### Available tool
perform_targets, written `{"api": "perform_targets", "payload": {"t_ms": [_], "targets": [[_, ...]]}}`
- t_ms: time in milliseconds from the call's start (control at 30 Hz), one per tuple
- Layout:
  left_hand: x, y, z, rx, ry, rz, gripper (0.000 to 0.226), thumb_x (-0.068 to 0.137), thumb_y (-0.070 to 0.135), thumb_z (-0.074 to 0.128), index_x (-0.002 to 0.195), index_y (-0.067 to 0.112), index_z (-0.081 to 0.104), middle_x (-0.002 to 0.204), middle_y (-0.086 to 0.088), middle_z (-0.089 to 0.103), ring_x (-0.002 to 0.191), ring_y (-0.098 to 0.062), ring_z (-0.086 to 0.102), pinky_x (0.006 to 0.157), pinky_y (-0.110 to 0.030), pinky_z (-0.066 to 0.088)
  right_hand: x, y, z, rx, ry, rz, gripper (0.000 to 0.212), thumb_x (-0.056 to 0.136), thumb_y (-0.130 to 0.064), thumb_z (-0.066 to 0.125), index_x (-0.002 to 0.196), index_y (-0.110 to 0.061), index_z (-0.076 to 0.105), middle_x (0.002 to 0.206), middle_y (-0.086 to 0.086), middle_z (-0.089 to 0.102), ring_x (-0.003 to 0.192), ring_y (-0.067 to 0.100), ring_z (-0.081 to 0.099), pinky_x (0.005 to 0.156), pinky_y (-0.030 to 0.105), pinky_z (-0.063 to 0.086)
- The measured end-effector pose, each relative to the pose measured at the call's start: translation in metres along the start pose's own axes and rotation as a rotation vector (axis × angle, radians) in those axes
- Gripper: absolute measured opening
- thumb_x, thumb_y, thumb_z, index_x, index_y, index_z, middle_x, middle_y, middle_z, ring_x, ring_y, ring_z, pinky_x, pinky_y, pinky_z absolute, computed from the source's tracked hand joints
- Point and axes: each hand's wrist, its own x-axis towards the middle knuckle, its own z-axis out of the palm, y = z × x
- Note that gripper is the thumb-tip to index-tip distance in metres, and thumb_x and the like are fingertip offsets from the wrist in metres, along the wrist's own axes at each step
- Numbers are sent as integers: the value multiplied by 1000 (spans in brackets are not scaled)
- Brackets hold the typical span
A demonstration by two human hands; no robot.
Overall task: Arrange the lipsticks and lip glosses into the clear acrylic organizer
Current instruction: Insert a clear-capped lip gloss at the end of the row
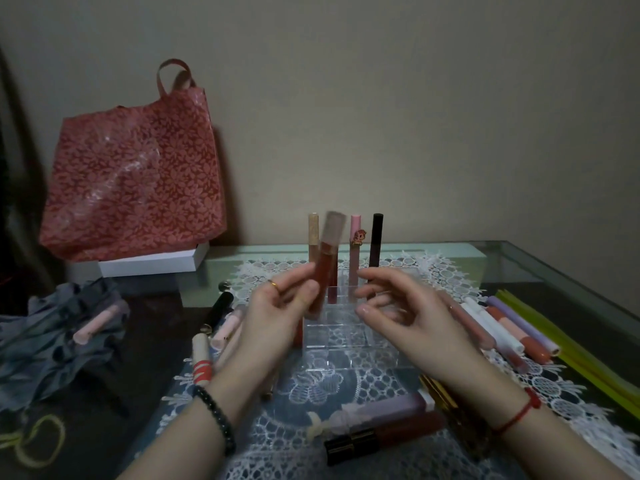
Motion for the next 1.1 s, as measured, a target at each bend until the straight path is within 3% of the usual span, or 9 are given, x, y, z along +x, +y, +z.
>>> {"api": "perform_targets", "payload": {"t_ms": [167, 333, 433, 567, 667, 767, 933, 1033, 1100], "targets": [[-10, -7, 19, 30, -121, 16, 25, 74, 7, 64, 92, 24, 68, 84, 6, 74, 71, -4, 66, 56, -14, 48, 0, -4, 3, 145, 47, 17, 27, 77, -6, 66, 97, -23, 61, 88, -2, 68, 77, 12, 65, 73, 26, 57], [-15, -8, 22, 133, -93, 76, 24, 74, 8, 68, 93, 22, 69, 84, 7, 73, 76, -8, 68, 63, -18, 51, 0, -5, 3, 219, 92, -1, 20, 75, 1, 67, 91, -10, 65, 80, 0, 71, 71, 8, 67, 65, 16, 54], [-15, -8, 17, 345, -32, 155, 20, 74, 28, 67, 92, 37, 64, 92, 18, 69, 88, 2, 61, 76, -15, 47, 4, -7, -7, 198, 175, 0, 19, 76, -4, 66, 88, -19, 64, 81, -10, 73, 76, 3, 68, 63, 10, 50], [-8, -10, 3, 572, 106, 205, 25, 79, 37, 59, 103, 37, 55, 109, 20, 57, 98, 12, 47, 76, -1, 36, 15, -3, -37, 143, 412, 13, 19, 78, -12, 65, 85, -29, 62, 84, -7, 72, 78, 6, 68, 68, 15, 54], [-2, -15, -12, 748, 106, 138, 42, 83, 40, 54, 123, 34, 44, 126, 13, 49, 110, 4, 42, 92, -17, 34, 28, 6, -49, 10, 491, 28, 19, 78, -14, 66, 83, -32, 62, 84, -10, 69, 72, 2, 67, 69, 16, 56], [0, -19, -23, 954, -25, 33, 70, 75, 65, 41, 136, 31, 33, 139, 7, 41, 128, -12, 30, 107, -36, 23, 45, 19, -52, -114, 503, 67, 17, 77, -15, 68, 88, -27, 64, 80, -13, 67, 60, -2, 61, 63, 15, 52], [-1, -22, -23, 1113, -222, -58, 105, 53, 87, 21, 142, 33, 16, 143, 3, 35, 131, -15, 27, 111, -43, 21, 63, 41, -48, -238, 437, 102, 16, 75, -17, 70, 90, -23, 67, 66, 5, 66, 51, 1, 49, 59, 14, 46], [-1, -23, -22, 1172, -277, -77, 114, 49, 92, 19, 144, 31, 10, 143, 1, 33, 131, -16, 27, 110, -41, 24, 67, 49, -44, -285, 406, 118, 16, 75, -17, 70, 89, -24, 67, 64, -2, 63, 51, 2, 50, 61, 19, 47], [-1, -24, -22, 1182, -291, -82, 117, 46, 94, 19, 145, 30, 8, 144, 0, 33, 132, -17, 27, 110, -42, 25, 66, 51, -42, -313, 373, 114, 17, 76, -17, 70, 90, -26, 66, 65, -8, 61, 51, 0, 50, 59, 15, 46]]}}
